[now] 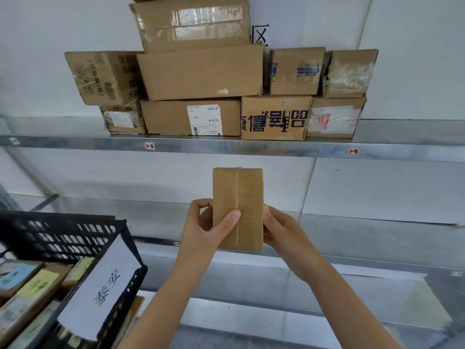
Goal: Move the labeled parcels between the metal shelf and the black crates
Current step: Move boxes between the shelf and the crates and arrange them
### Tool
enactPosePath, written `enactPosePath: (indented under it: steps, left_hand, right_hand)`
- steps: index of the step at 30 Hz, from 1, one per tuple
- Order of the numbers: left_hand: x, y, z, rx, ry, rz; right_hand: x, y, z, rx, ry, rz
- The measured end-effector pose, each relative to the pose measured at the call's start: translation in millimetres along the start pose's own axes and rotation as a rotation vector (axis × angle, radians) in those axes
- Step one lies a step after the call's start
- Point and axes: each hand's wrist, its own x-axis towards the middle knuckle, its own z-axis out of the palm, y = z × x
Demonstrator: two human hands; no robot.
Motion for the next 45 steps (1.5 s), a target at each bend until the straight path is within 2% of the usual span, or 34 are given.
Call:
enactPosePath:
  steps: [4, 10, 13, 20, 28, 34, 38, 45]
  left_hand:
    - [4.7, 0.8, -7.1, -0.002, -0.003, 0.048]
    - [10.4, -10.8, -21.4, -0.001, 0.113, 0.179]
    - [7.7, -19.7, -28.4, 0.071, 0.147, 0.146]
    - [-6.8, -22.9, -72.4, 0.025, 0.249, 0.007]
    - [-22.2, -24.2, -163.8, 0.060, 0.476, -0.046]
    - [-29.0, -15.4, -239.4, 0.066, 0.660, -0.007]
    - [-38.6, -11.4, -296.2, 0.076, 0.775, -0.002]
    - [-57.2, -22.9, -383.1, 0.141, 0.892, -0.055]
  right_hand:
    - [0.9, -3.4, 3.7, 0.010, 0.024, -0.024]
    - [6.9, -0.6, 13.1, -0.013, 0.089, -0.085]
    - [9.4, 5.9, 20.4, -0.001, 0.036, -0.050]
    - [35.1, 17.3, 58.1, -0.004, -0.095, 0.043]
    - [81.5, 34.5, 155.3, -0.079, -0.362, 0.145]
    - [112.6, 25.9, 248.5, -0.144, -0.565, 0.127]
    - [124.0, 25.3, 318.4, -0.169, -0.670, 0.118]
    - [151.3, 48.5, 414.6, -0.225, -0.779, 0.223]
